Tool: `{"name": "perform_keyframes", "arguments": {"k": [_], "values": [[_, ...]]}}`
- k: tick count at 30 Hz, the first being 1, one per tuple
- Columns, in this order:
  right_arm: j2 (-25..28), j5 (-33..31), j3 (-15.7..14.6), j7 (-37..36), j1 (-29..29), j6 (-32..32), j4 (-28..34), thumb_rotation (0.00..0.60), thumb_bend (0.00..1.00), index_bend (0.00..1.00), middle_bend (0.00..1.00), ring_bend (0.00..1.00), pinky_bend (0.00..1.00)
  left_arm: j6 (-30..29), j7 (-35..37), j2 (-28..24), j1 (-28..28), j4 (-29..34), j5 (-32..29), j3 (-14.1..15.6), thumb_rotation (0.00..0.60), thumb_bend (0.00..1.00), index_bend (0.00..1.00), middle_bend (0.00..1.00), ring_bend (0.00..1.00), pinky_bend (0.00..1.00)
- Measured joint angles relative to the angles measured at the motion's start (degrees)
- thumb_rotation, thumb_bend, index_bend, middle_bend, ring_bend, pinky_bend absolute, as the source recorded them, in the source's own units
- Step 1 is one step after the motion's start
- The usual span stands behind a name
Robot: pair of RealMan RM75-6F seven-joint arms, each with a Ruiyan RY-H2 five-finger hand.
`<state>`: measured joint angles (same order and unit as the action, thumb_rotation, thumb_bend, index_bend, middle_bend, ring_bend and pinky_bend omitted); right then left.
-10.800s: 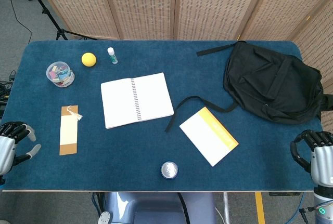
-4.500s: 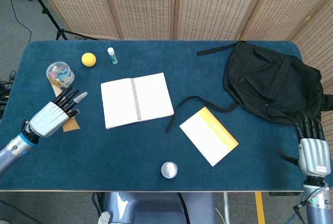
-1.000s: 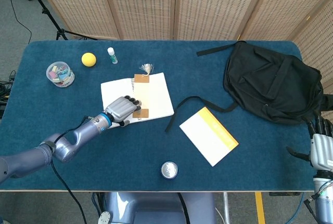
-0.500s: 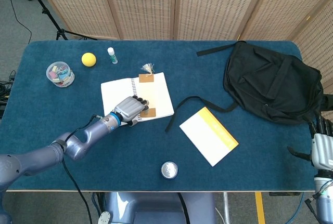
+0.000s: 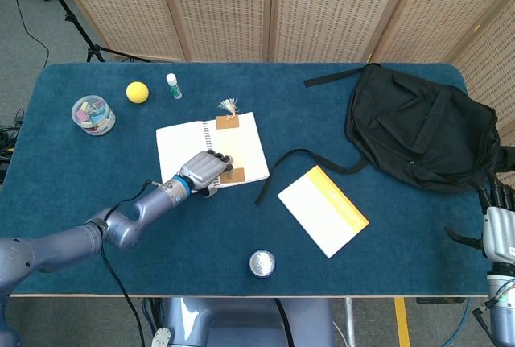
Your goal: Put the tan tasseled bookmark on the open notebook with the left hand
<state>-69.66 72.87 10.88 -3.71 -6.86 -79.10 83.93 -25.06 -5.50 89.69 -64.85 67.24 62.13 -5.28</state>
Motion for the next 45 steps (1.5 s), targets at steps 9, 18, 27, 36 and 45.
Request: {"name": "perform_keyframes", "arguments": {"k": [9,18,27,36,45], "values": [[0.49,0.63,-0.18,-0.61,0.08,-0.18,0.74,0.6,0.02,0.15,0.0,0.0,0.03,-2.91,-6.24,-2.69,-0.76,5.89,-10.7,1.74,0.6,0.36,0.36,0.22,0.19,0.22],[0.84,1.12,-0.31,-0.56,0.25,-0.74,1.62,0.6,0.02,0.15,0.0,0.0,0.03,-7.82,-10.77,-3.21,-2.38,9.35,-22.12,2.99,0.6,0.37,0.36,0.22,0.19,0.22],[1.12,1.06,-0.32,-0.98,0.28,-0.62,1.78,0.6,0.03,0.15,0.0,0.0,0.03,-11.81,-14.4,-2.24,-3.33,10.43,-27.28,3.4,0.6,0.37,0.36,0.22,0.19,0.22],[1.26,0.97,-0.3,-1.17,0.28,-0.53,1.92,0.6,0.02,0.15,0.0,0.0,0.03,-11.61,-14.95,-1.15,-3.58,9.93,-29.1,3.16,0.6,0.37,0.36,0.22,0.19,0.22],[1.33,0.87,-0.34,-1.28,0.3,-0.41,1.91,0.6,0.02,0.15,0.0,0.0,0.03,-11.61,-14.97,0.06,-4.08,9.1,-31.89,2.2,0.6,0.37,0.36,0.22,0.19,0.22]]}}
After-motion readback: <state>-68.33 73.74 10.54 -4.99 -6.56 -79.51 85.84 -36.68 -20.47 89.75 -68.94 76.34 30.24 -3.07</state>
